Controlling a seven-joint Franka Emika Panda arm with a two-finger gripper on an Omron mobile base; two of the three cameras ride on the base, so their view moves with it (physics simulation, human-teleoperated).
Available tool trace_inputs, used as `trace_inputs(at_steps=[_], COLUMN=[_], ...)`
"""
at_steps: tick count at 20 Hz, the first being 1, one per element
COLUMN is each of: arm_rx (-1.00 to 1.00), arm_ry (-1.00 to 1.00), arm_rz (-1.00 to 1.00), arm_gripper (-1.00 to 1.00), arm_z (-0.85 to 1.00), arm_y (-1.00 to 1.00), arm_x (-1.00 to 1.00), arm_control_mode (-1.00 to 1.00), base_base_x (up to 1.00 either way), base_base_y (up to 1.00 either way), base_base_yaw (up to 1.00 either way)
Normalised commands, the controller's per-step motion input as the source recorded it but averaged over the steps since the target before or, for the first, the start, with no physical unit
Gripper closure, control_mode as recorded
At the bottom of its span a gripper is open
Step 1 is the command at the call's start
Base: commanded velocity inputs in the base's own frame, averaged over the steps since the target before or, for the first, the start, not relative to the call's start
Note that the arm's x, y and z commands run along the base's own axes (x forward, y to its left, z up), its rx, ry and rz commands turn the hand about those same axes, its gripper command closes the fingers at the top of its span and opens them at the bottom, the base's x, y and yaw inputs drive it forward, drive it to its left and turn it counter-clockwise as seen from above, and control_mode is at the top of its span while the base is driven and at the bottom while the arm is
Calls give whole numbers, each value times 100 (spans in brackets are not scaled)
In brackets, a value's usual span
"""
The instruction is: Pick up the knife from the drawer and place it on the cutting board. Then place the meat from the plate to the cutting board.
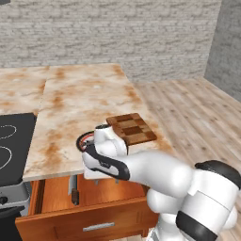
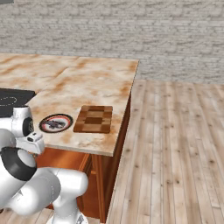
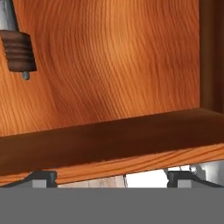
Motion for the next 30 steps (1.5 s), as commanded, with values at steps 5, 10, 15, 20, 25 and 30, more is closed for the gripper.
trace_inputs(at_steps=[5,10,15,20,25,30], arm_rx=[0,0,0,0,0,0], arm_ry=[-17,-9,-4,4,0,5], arm_rz=[-1,-3,-2,0,0,0], arm_gripper=[-100,-100,-100,-100,-100,-100], arm_z=[-44,-47,-42,-36,-13,-12], arm_y=[6,11,3,3,4,6], arm_x=[0,-9,-1,0,0,-20], arm_control_mode=[-100,-100,-100,-100,-100,-100], base_base_x=[0,0,0,0,0,0], base_base_y=[0,0,0,0,0,0], base_base_yaw=[0,0,0,0,0,0])
